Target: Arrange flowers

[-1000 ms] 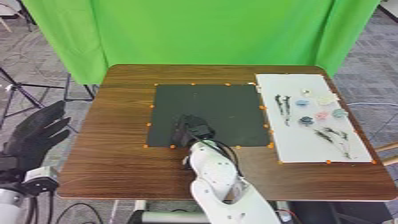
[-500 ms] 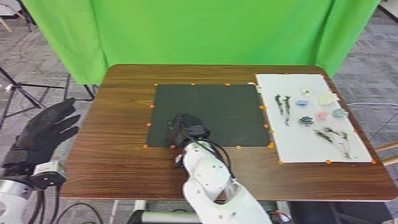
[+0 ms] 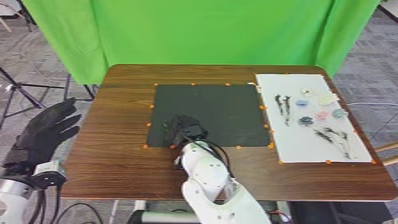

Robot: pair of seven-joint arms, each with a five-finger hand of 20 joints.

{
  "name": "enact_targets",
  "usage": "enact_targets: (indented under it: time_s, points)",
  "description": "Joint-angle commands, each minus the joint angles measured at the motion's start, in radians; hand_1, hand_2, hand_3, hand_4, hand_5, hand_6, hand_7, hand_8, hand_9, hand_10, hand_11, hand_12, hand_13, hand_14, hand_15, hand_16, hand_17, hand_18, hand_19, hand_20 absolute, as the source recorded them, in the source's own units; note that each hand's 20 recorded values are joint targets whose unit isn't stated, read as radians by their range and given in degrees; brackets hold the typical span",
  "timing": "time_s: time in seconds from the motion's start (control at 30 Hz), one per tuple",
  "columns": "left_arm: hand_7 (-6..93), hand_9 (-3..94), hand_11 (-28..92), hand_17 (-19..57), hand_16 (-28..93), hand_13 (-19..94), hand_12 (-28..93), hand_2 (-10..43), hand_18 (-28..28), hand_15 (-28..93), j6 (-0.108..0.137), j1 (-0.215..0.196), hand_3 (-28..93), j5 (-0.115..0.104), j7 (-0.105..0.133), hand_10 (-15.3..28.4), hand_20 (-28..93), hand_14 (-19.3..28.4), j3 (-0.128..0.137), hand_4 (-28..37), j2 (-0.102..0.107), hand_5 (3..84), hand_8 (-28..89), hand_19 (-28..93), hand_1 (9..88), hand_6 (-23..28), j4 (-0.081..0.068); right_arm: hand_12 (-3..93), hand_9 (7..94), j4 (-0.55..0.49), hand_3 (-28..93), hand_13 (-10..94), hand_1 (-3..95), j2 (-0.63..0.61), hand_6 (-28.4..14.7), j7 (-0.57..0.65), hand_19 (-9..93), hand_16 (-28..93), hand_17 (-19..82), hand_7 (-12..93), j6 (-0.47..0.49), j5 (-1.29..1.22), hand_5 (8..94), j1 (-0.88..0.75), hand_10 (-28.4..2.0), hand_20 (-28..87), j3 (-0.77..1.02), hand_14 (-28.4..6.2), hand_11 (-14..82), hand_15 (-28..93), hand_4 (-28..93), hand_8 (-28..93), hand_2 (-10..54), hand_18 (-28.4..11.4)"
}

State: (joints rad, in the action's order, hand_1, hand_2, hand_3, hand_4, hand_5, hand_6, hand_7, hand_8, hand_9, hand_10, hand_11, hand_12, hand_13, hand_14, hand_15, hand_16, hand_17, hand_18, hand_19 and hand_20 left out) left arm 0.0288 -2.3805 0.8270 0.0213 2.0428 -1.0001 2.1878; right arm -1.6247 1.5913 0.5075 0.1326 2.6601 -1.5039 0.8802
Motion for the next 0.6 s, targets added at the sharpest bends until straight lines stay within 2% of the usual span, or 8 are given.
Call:
enact_targets:
  time_s: [0.03, 0.2, 0.33, 0.4, 0.5, 0.6]
  points:
    - [22.6, 18.9, 16, -10.4, 6, 15, 19, -6.0, 17.9, 21, -0.006, -0.01, 69, -0.001, 0.003, 9.6, 10, 11.5, -0.001, -27.0, -0.009, 24.4, -11, 38, 24.4, 1.9, 0.0, 50.9, 81.5, 0.012, 82, 77, 27.3, 0.006, 1.1, -0.004, 87, 38, 36, 45, 0.034, 0.021, 81.8, -0.02, -10.1, 38, 0.006, -9.8, 60.5, 83, -22, -7, -6.5, -21.9]
    - [23.6, 19.4, 16, -10.3, 7, 16, 19, -5.5, 17.9, 21, -0.002, -0.017, 70, 0.0, 0.008, 9.8, 10, 11.4, 0.002, -27.7, -0.016, 24.4, -12, 38, 24.2, 1.6, 0.003, 51.0, 80.5, 0.012, 82, 76, 24.6, 0.004, 0.4, -0.004, 87, 38, 36, 45, 0.068, 0.041, 80.7, -0.021, -10.4, 38, 0.014, -10.1, 60.4, 83, -23, -9, -5.7, -22.0]
    - [24.2, 19.5, 16, -10.2, 7, 16, 19, -5.3, 17.9, 21, 0.002, -0.026, 70, 0.0, 0.012, 9.8, 10, 11.3, 0.005, -28.0, -0.024, 24.3, -12, 38, 24.1, 1.5, 0.007, 51.9, 76.6, 0.007, 81, 73, 23.4, -0.002, -0.6, -0.005, 85, 39, 33, 46, 0.053, 0.054, 76.8, -0.02, -11.5, 39, 0.019, -11.0, 61.6, 84, -23, -10, -4.7, -21.8]
    - [24.4, 19.5, 16, -10.1, 7, 16, 19, -5.3, 17.9, 21, 0.006, -0.029, 70, 0.001, 0.017, 9.8, 11, 11.3, 0.006, -28.0, -0.027, 24.3, -13, 38, 24.1, 1.5, 0.008, 52.4, 73.5, -0.004, 81, 70, 22.6, -0.012, -1.3, -0.014, 84, 39, 30, 46, 0.008, 0.05, 73.3, -0.023, -12.2, 39, 0.013, -11.5, 62.6, 84, -23, -11, -3.9, -21.7]
    - [24.5, 19.5, 16, -10.0, 7, 16, 18, -5.1, 17.8, 21, 0.008, -0.032, 70, 0.001, 0.021, 9.9, 11, 11.3, 0.006, -28.2, -0.03, 24.3, -13, 38, 24.0, 1.5, 0.009, 52.5, 59.7, -0.013, 86, 60, 22.3, -0.032, -3.3, -0.059, 79, 36, 24, 50, -0.103, 0.053, 58.0, -0.024, -14.6, 42, 0.0, -13.8, 66.1, 87, -22, -15, -1.0, -21.3]
    - [24.8, 19.5, 16, -10.0, 7, 16, 18, -4.9, 17.8, 21, 0.008, -0.033, 71, 0.0, 0.022, 9.9, 11, 11.4, 0.006, -28.2, -0.029, 24.2, -13, 38, 23.8, 1.4, 0.008, 50.3, 44.1, -0.023, 91, 49, 24.8, -0.046, -3.5, -0.19, 73, 30, 17, 54, -0.181, 0.029, 44.3, -0.033, -16.8, 43, 0.007, -14.5, 66.6, 85, -20, -20, 1.5, -21.3]
